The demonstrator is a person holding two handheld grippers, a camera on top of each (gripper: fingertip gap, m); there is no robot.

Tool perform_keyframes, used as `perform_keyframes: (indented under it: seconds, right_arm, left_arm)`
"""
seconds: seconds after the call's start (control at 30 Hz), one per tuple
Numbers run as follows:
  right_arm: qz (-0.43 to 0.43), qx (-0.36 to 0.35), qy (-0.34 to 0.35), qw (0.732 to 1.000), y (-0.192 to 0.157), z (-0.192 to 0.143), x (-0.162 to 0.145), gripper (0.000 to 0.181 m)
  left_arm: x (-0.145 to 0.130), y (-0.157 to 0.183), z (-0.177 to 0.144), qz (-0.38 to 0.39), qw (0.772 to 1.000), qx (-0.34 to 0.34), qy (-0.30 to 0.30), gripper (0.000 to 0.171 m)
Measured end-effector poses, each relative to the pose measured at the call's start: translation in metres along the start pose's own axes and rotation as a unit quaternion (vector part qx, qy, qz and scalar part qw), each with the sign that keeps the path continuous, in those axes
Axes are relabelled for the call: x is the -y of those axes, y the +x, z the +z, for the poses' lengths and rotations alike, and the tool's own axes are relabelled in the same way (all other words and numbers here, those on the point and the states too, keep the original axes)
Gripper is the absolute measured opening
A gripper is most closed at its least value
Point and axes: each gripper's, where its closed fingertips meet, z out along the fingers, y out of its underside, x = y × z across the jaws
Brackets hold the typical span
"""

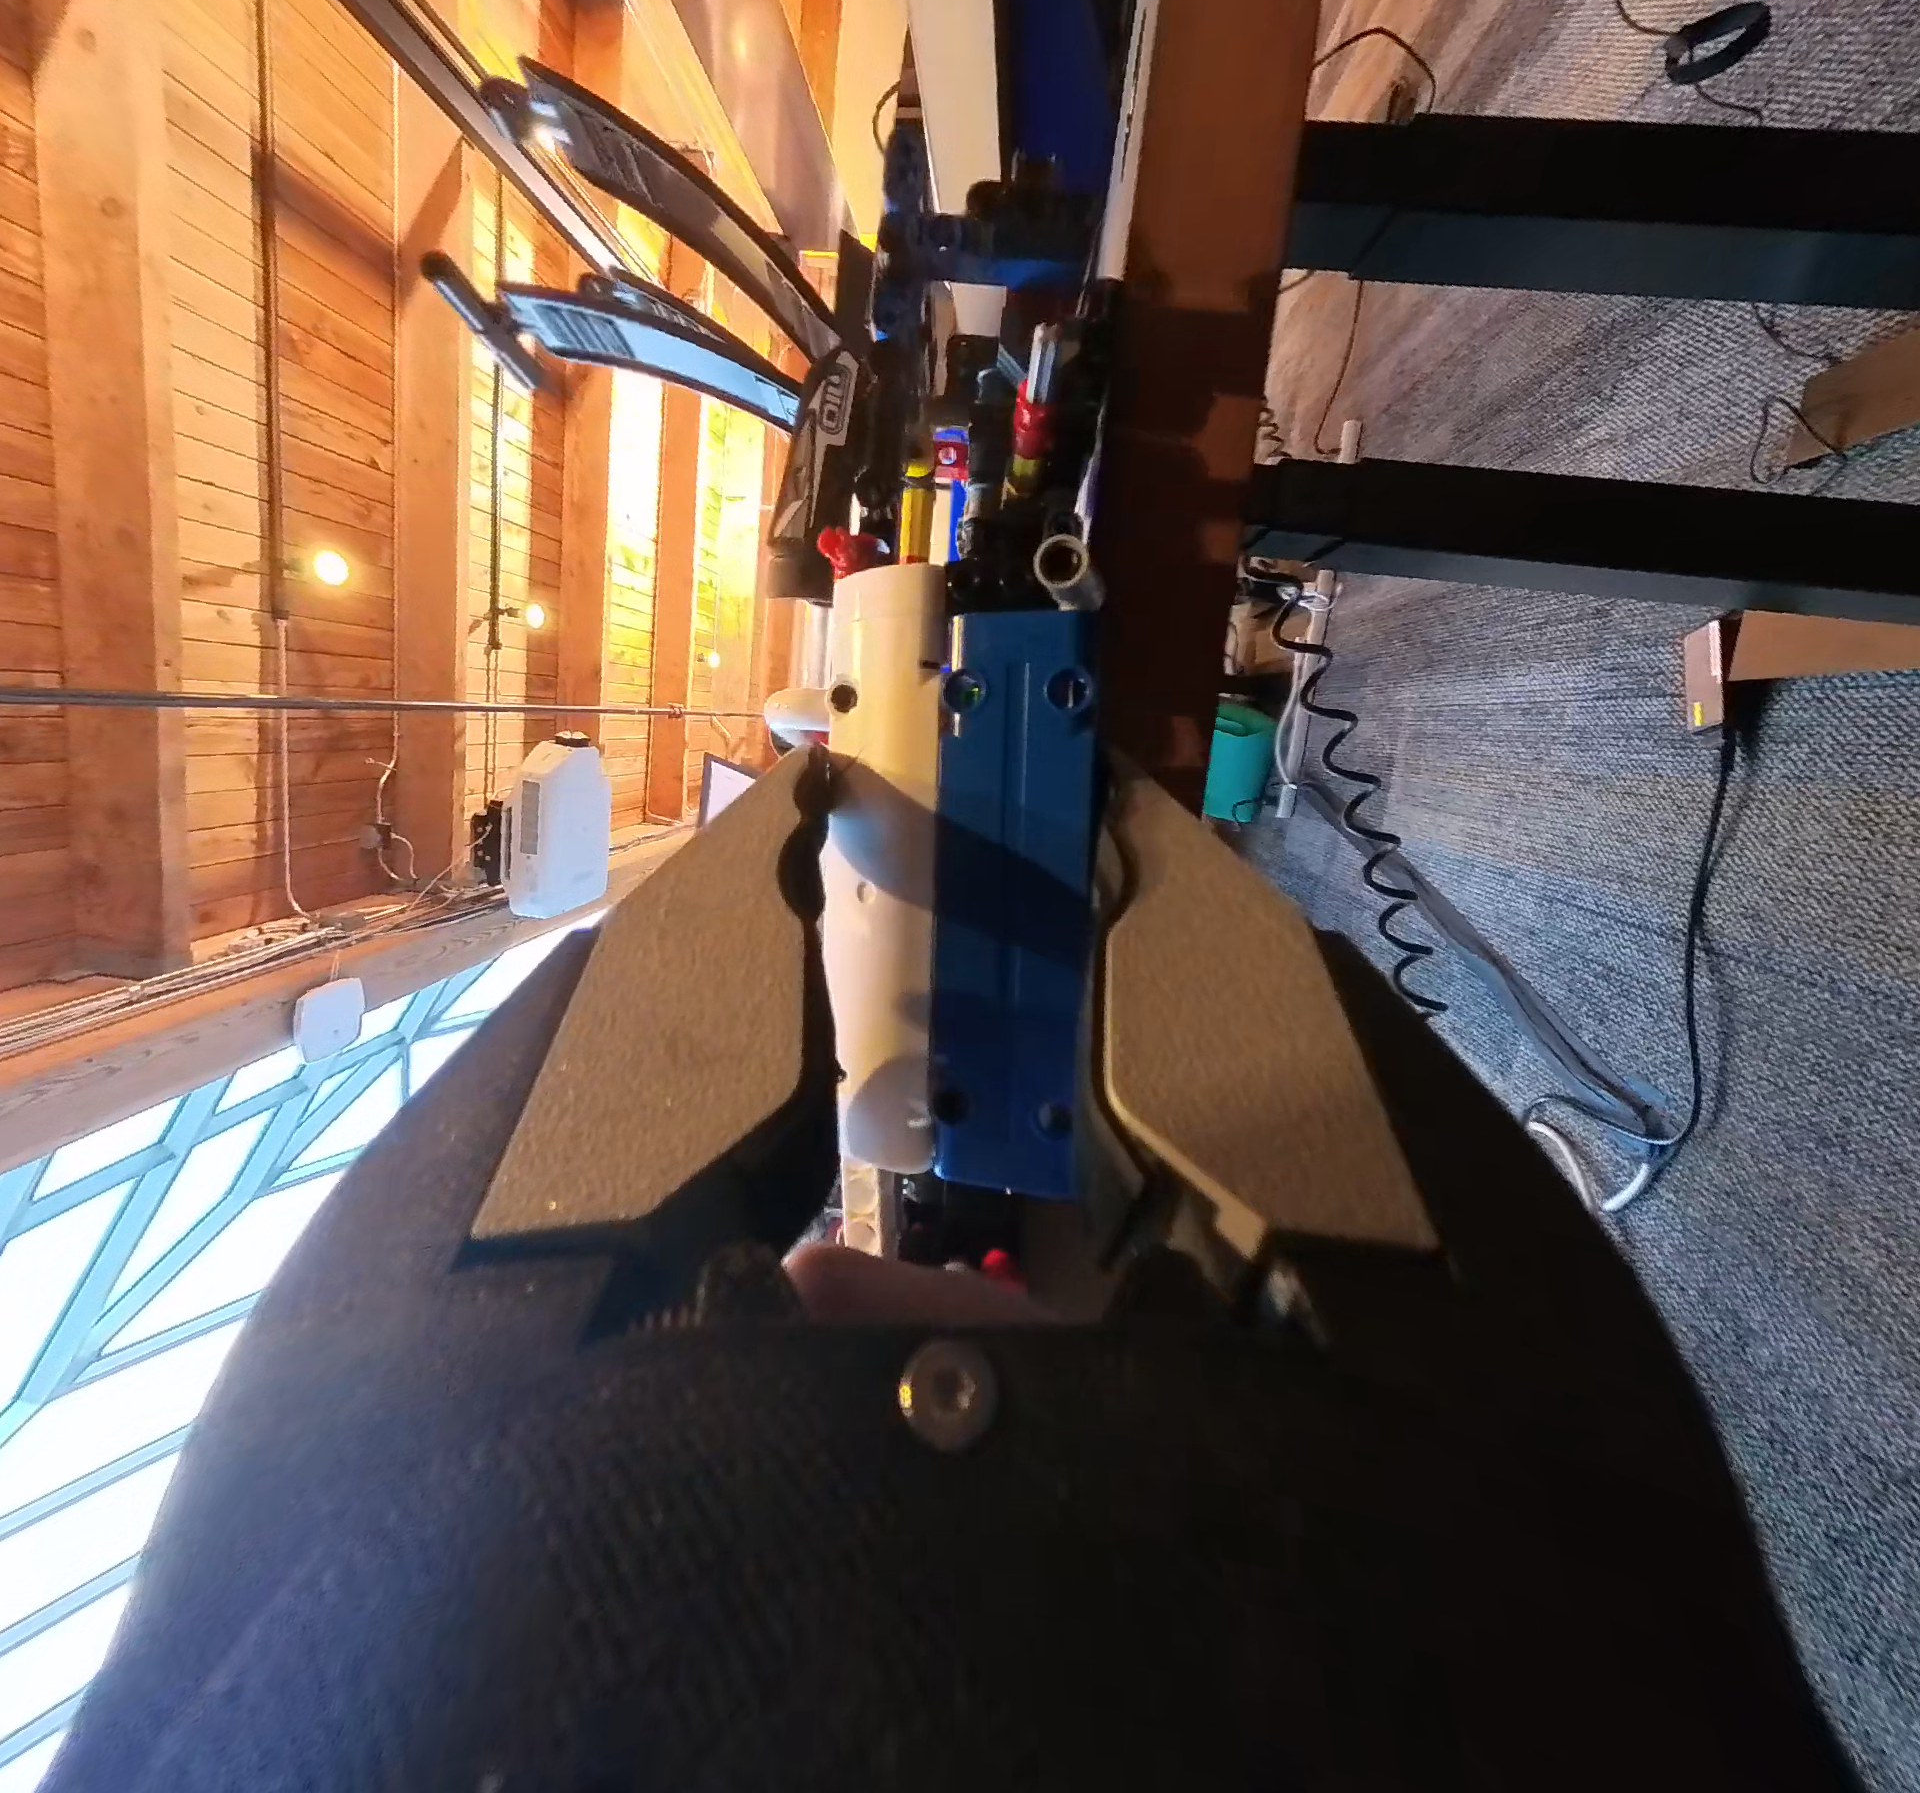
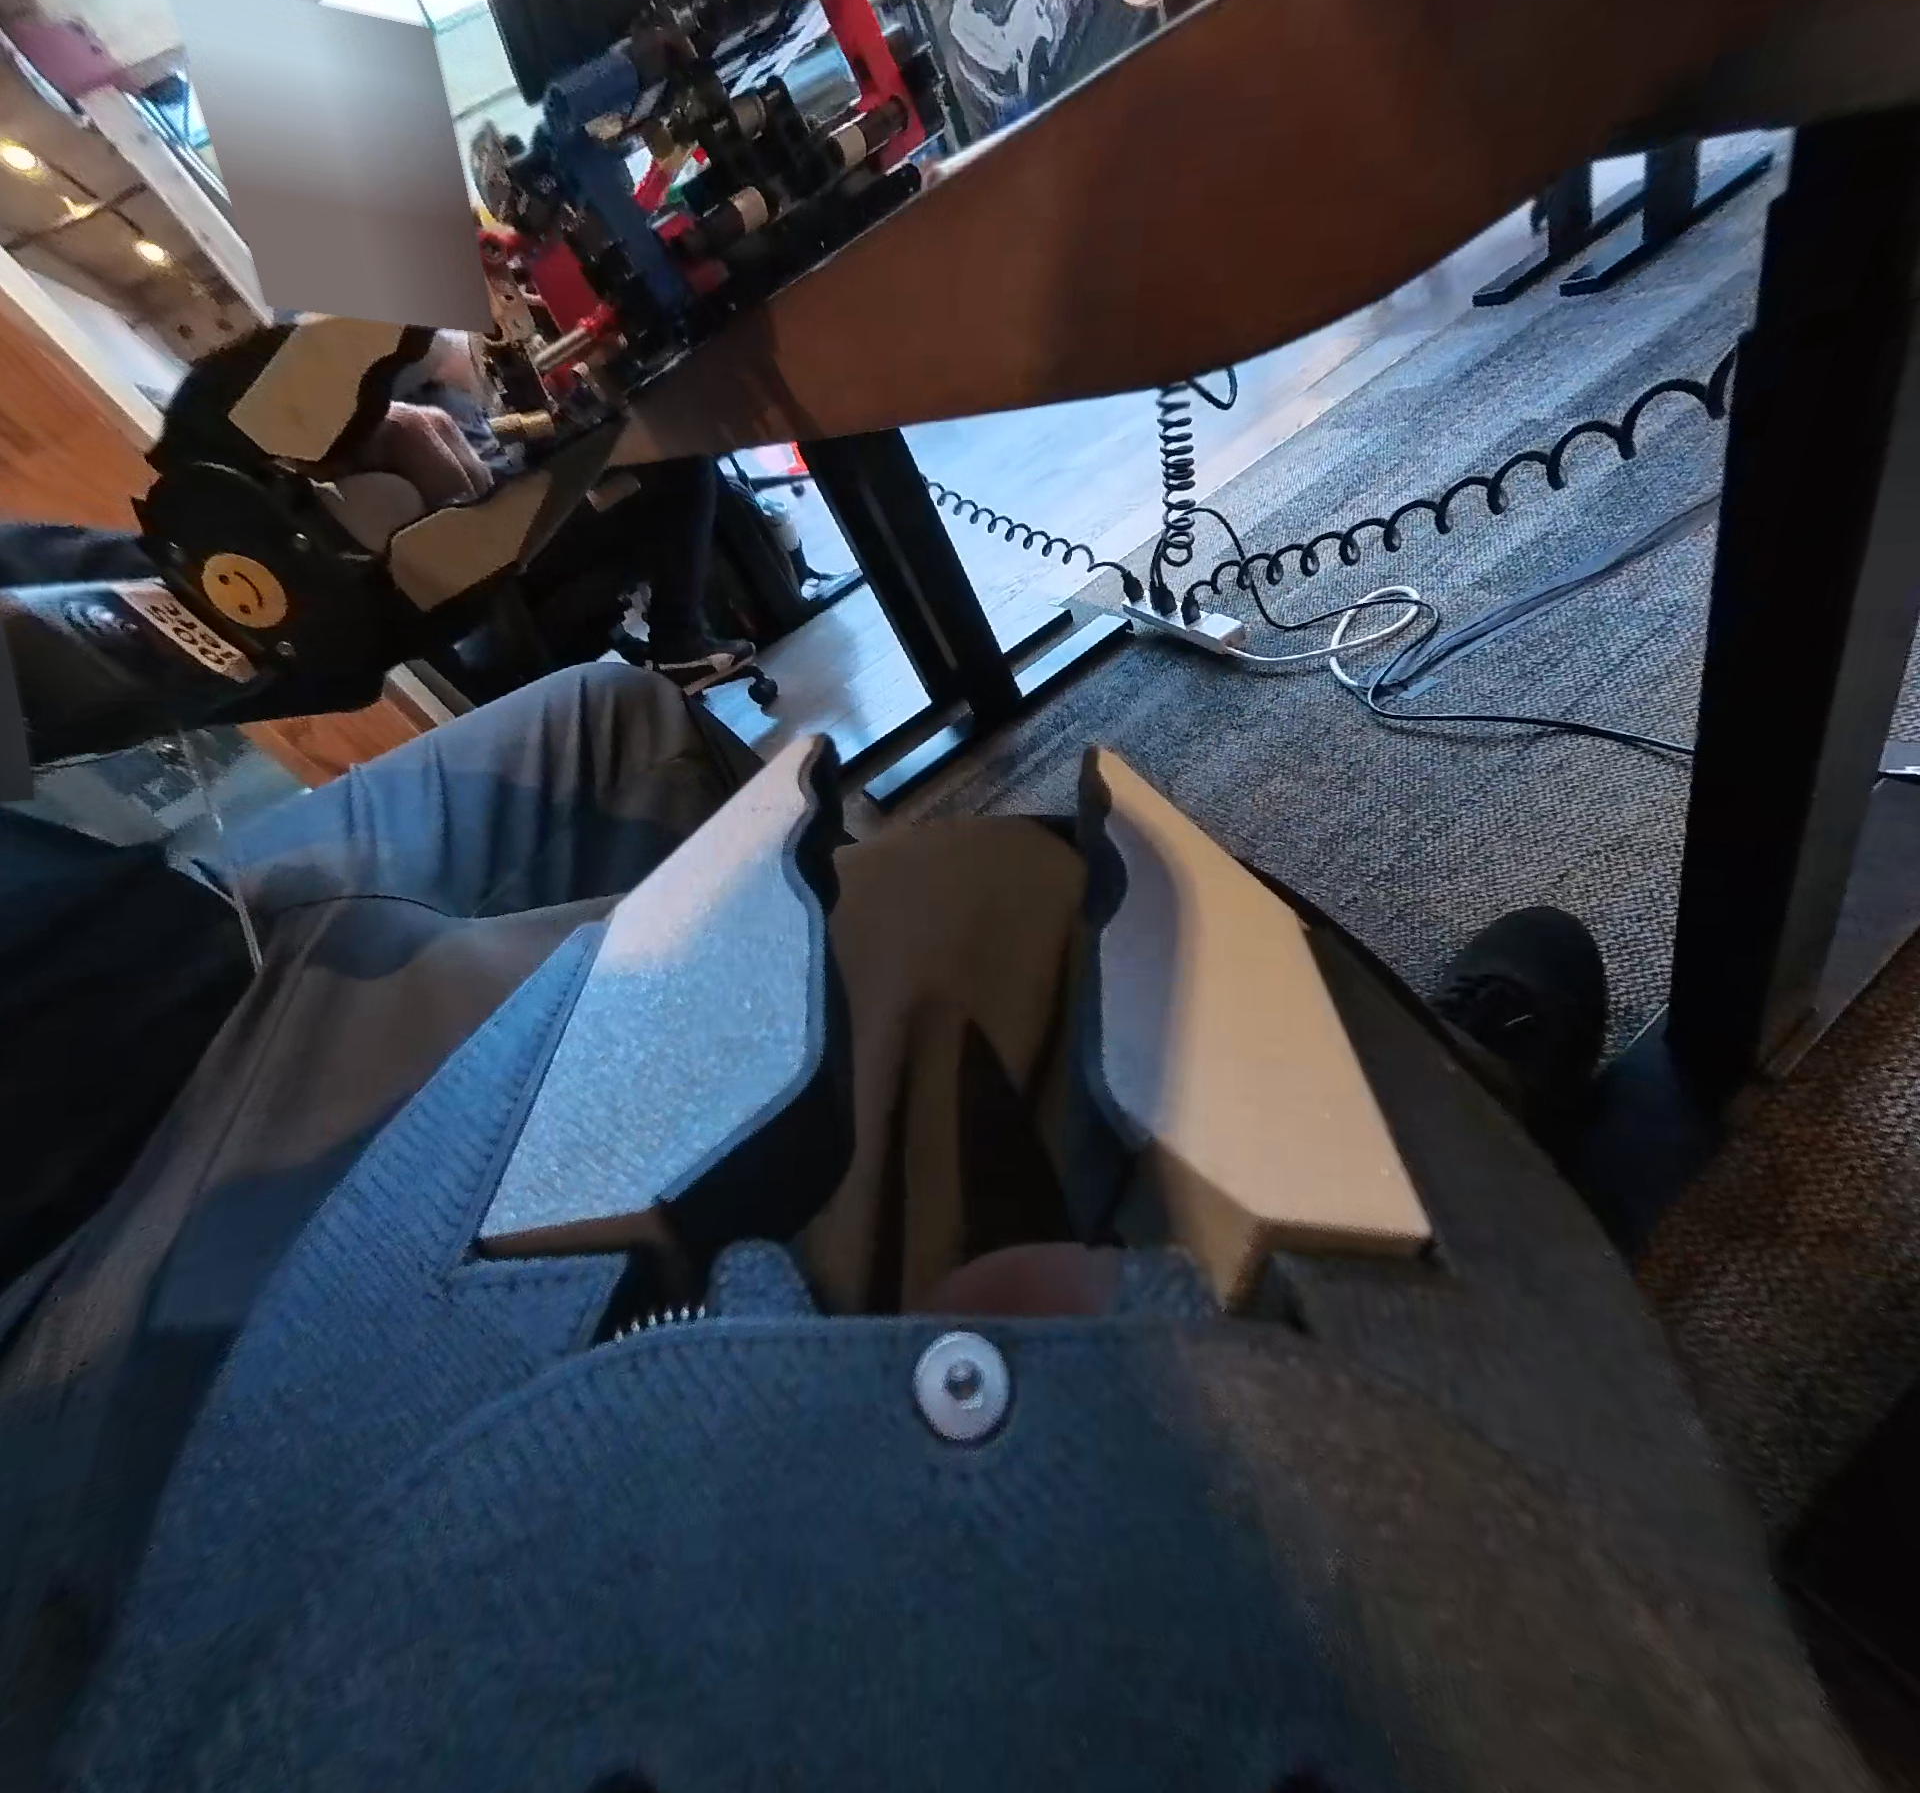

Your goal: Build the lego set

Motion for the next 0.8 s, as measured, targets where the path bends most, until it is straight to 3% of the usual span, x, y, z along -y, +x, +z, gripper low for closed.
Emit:
perform_keyframes:
  seconds: [0.4, 0.67, 0.8]
  right_arm:
    - [-0.052, 0.033, -0.091, 0.994, -0.043, 0.016, 0.002, 0.048]
    - [-0.061, 0.031, -0.129, 0.989, -0.061, 0.017, 0.004, 0.048]
    - [-0.089, 0.046, -0.16, 0.982, -0.075, 0.029, 0.002, 0.048]
  left_arm:
    - [0.0, -0.003, 0.001, 0.007, 1.0, 0.016, 0.022, 0.048]
    - [-0.001, -0.001, -0.005, 0.041, 0.997, 0.023, 0.068, 0.048]
    - [-0.004, -0.003, 0.005, 0.04, 0.997, 0.022, 0.056, 0.047]
